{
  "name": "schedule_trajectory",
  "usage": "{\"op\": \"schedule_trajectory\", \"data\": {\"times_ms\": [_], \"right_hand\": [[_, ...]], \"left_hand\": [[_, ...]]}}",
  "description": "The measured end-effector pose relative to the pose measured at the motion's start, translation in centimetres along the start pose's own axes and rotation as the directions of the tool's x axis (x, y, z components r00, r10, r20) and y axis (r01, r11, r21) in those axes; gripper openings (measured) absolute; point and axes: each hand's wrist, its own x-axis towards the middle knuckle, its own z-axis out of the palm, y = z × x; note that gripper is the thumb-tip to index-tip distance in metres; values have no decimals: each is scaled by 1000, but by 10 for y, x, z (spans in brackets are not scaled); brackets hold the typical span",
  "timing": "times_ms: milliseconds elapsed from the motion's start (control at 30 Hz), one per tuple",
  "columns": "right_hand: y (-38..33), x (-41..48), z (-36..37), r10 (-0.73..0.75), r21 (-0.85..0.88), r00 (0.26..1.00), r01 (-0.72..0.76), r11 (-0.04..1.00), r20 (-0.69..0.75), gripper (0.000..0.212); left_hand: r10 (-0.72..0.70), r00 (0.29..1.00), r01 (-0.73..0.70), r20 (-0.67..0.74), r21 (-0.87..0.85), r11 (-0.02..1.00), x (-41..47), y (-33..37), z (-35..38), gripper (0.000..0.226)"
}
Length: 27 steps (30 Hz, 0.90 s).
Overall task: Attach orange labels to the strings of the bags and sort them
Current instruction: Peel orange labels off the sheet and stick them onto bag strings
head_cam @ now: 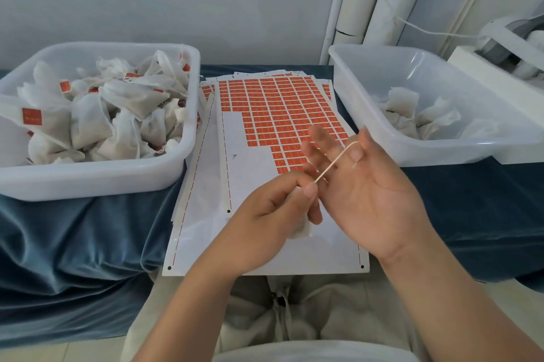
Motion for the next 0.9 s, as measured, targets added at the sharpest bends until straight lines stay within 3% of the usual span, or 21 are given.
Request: {"op": "schedule_trajectory", "data": {"times_ms": [167, 267, 333, 400, 467, 533, 600, 700, 800, 900], "right_hand": [[1, -1, -3, 16, 205, 1000, -17, 979, 7, 26], [-3, 2, -6, 0, 252, 1000, -8, 968, 31, 28], [-12, 5, -10, -21, 266, 1000, 21, 964, -2, 32], [-23, 7, -16, -54, 129, 986, 74, 989, -155, 35], [-31, 6, -23, -154, -220, 938, 86, 972, -311, 39], [-32, 5, -28, -299, -606, 883, 21, 795, -362, 41], [-26, 7, -32, -423, -832, 842, -54, 553, -336, 34], [-2, 18, -41, -389, -948, 893, -112, 297, -227, 29], [31, 28, -51, -297, -989, 943, -143, 47, -150, 32], [50, 33, -60, -298, -977, 953, -112, -179, -55, 28]], "left_hand": [[12, 997, -10, 78, -24, 1000, 0, 3, -1, 33], [71, 996, -75, 46, 74, 994, 0, 2, -2, 25], [36, 999, -27, -36, 214, 977, 1, -7, -3, 20], [-64, 969, 177, -240, 485, 856, 5, -23, -9, 39], [-122, 907, 388, -404, 686, 616, 7, -35, -17, 59], [-133, 899, 424, -418, 750, 508, 10, -45, -19, 66], [-71, 909, 387, -410, 769, 508, 9, -51, -20, 61], [-6, 901, 374, -433, 772, 514, 8, -49, -19, 51], [-78, 892, 425, -446, 765, 484, 9, -45, -20, 47], [-87, 882, 447, -464, 763, 467, 9, -45, -22, 39]]}}
